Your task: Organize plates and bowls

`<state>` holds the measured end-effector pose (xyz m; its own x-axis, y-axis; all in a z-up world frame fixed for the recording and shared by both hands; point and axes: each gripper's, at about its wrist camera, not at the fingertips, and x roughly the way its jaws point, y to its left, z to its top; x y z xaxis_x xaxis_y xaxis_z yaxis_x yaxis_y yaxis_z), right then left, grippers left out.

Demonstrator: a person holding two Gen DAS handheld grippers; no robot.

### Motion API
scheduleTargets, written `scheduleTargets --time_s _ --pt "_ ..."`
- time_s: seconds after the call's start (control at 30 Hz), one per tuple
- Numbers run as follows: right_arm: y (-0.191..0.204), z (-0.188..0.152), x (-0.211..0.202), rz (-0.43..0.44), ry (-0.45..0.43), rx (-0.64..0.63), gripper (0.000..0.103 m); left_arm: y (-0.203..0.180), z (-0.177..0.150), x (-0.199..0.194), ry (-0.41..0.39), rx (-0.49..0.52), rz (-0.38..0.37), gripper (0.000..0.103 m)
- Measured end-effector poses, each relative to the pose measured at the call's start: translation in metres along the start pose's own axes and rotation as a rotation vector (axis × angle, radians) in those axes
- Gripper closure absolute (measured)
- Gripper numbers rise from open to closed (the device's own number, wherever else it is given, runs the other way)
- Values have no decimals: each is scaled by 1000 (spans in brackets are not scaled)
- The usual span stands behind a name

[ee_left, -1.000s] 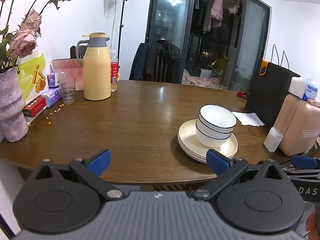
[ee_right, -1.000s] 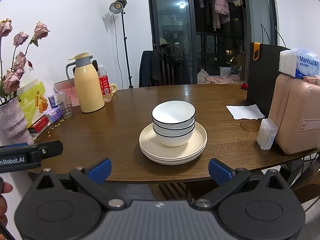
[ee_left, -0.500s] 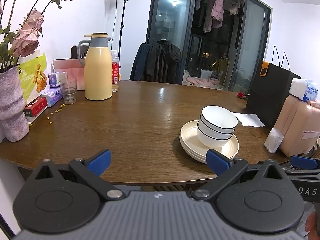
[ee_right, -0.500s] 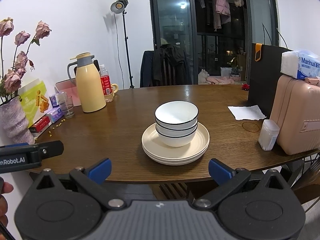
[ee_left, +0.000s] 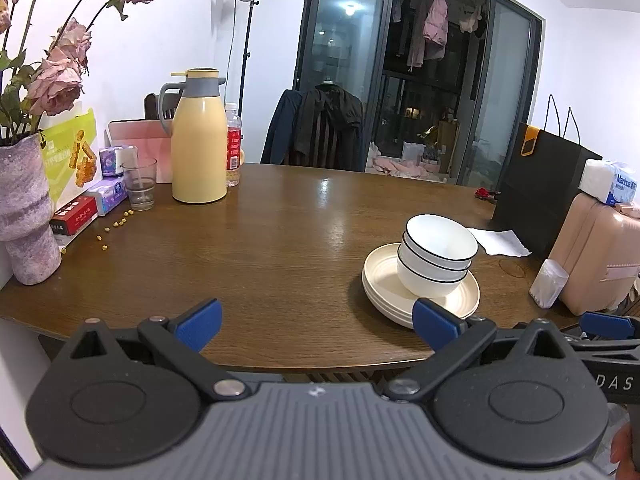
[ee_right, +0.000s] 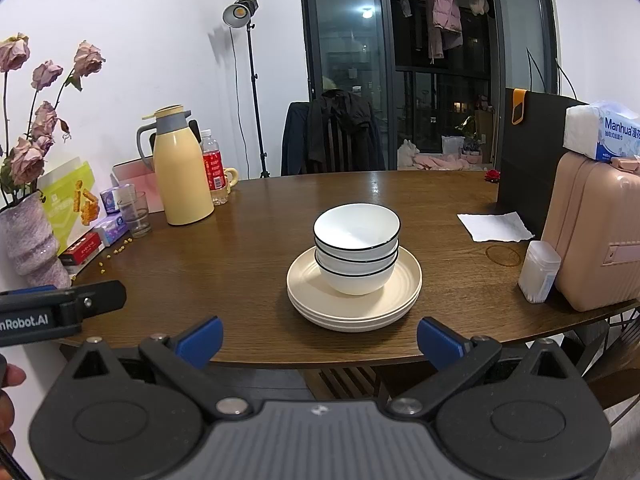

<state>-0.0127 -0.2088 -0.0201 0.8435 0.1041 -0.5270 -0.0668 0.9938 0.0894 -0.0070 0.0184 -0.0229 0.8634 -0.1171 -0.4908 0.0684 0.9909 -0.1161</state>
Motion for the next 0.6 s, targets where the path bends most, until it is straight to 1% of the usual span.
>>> scheduleTargets --time_s 0.6 --pt "0 1 1 4 5 -4 0 3 4 3 4 4 22 0"
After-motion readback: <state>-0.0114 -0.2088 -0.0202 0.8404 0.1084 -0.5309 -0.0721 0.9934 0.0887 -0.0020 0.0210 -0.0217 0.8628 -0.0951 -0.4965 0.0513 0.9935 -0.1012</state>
